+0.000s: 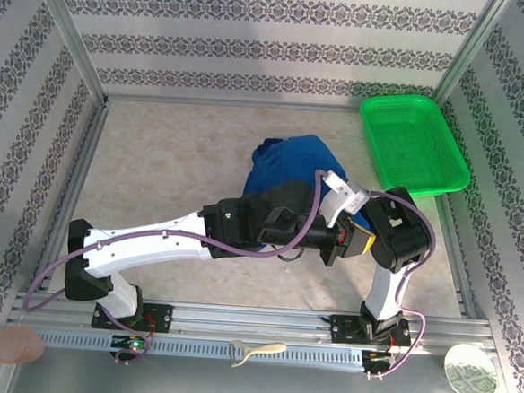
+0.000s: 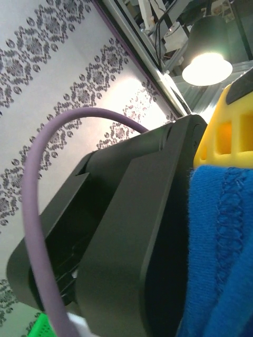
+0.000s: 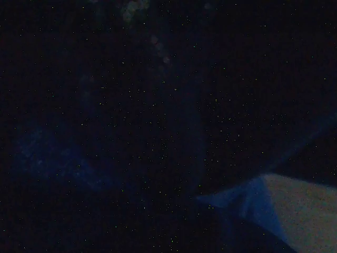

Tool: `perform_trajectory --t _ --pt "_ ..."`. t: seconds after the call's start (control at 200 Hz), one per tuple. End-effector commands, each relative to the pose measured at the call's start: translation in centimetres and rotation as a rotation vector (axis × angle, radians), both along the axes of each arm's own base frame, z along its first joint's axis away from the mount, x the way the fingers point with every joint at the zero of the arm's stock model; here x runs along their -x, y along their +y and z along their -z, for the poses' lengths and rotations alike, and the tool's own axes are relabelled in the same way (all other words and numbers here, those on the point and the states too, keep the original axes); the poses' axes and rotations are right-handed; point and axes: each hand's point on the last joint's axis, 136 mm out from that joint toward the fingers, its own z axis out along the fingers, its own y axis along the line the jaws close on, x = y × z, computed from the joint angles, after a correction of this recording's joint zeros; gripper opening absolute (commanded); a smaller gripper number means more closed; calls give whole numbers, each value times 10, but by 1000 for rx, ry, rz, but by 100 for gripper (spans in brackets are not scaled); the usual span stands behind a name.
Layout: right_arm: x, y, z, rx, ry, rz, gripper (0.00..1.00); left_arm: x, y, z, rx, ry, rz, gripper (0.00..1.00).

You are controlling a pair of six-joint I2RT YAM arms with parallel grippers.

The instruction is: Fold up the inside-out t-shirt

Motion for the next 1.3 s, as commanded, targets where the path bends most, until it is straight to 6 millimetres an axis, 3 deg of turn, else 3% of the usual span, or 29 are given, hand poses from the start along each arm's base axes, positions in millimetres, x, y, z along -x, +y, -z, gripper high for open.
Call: perform_trajectory --t 0.0,0.14,0.3,0.39,0.475,0.584,0.654,0.799,0.904,0.999,1.079,1.204,1.269,1.294 --pt "10 14 -82 -159 -332 -158 0 26 -3 -52 174 -69 108 0" --pt "19 13 -79 -218 -356 -187 0 26 -7 -50 173 -64 119 0" --pt "25 14 -61 -198 -321 -192 0 24 -9 -46 168 -59 116 0" --pt "25 10 -38 -170 -252 -160 0 3 0 -46 174 -51 34 0" --pt "32 9 -18 -144 -203 -152 0 -49 32 -48 204 -30 -132 0" --pt "47 10 1 -109 -157 -152 0 -134 99 -43 280 68 -342 0" --pt "59 9 9 -83 -134 -151 0 -178 140 -29 282 113 -458 0" --pt "89 14 11 -23 -118 -197 0 -254 218 26 218 194 -696 0" --pt "112 20 -2 19 -126 -244 0 -298 263 69 190 280 -821 0" --pt "132 26 -16 61 -137 -291 0 -329 288 101 165 347 -877 0" --pt "141 24 -39 67 -166 -300 0 -348 301 131 131 407 -909 0" --pt "147 20 -96 50 -248 -306 0 -366 315 170 79 478 -920 0" --pt "150 18 -124 62 -296 -313 0 -368 316 182 51 500 -896 27" --pt "149 16 -133 70 -312 -307 0 -367 316 185 44 509 -882 33"
